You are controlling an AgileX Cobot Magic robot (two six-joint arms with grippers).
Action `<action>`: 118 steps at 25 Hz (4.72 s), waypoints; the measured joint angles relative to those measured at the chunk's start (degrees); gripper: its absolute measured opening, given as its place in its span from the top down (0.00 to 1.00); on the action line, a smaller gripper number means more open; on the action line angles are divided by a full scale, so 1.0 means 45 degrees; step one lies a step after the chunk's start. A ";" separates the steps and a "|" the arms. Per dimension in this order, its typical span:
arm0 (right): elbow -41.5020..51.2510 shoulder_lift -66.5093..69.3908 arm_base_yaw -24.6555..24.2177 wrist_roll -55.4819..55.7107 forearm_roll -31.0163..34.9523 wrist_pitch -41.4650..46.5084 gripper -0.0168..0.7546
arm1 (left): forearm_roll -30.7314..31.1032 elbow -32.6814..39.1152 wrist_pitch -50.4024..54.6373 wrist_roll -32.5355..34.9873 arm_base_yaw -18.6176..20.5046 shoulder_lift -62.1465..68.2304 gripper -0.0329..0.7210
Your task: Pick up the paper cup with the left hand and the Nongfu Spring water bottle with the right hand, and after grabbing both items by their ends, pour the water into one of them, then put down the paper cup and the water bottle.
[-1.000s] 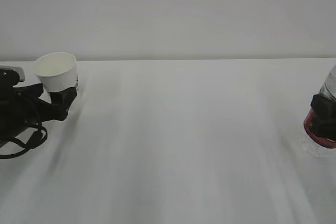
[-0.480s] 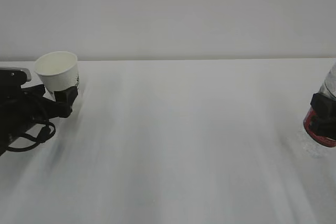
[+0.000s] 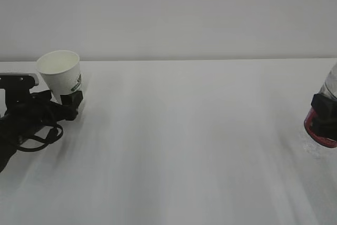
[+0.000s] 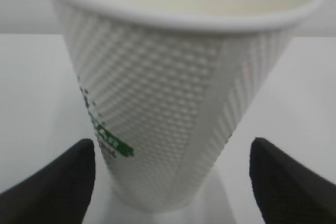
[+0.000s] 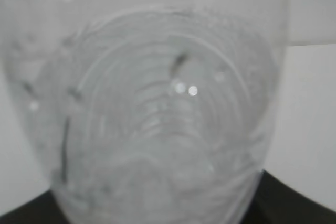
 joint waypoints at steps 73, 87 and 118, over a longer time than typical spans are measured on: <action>-0.0019 0.0000 0.0000 -0.0292 -0.0021 0.0328 0.48 | 0.1718 -0.2679 0.0000 -0.0034 0.0000 0.0886 0.23; -0.0019 0.0000 0.0000 -0.0575 -0.0021 0.0410 0.48 | 0.5326 -0.2646 0.0144 -0.1813 0.0000 -0.0560 0.23; -0.0019 -0.0011 0.0000 -0.0828 -0.0048 0.0933 0.48 | 1.0110 -0.2646 0.1194 -0.3979 -0.4742 -0.1207 0.24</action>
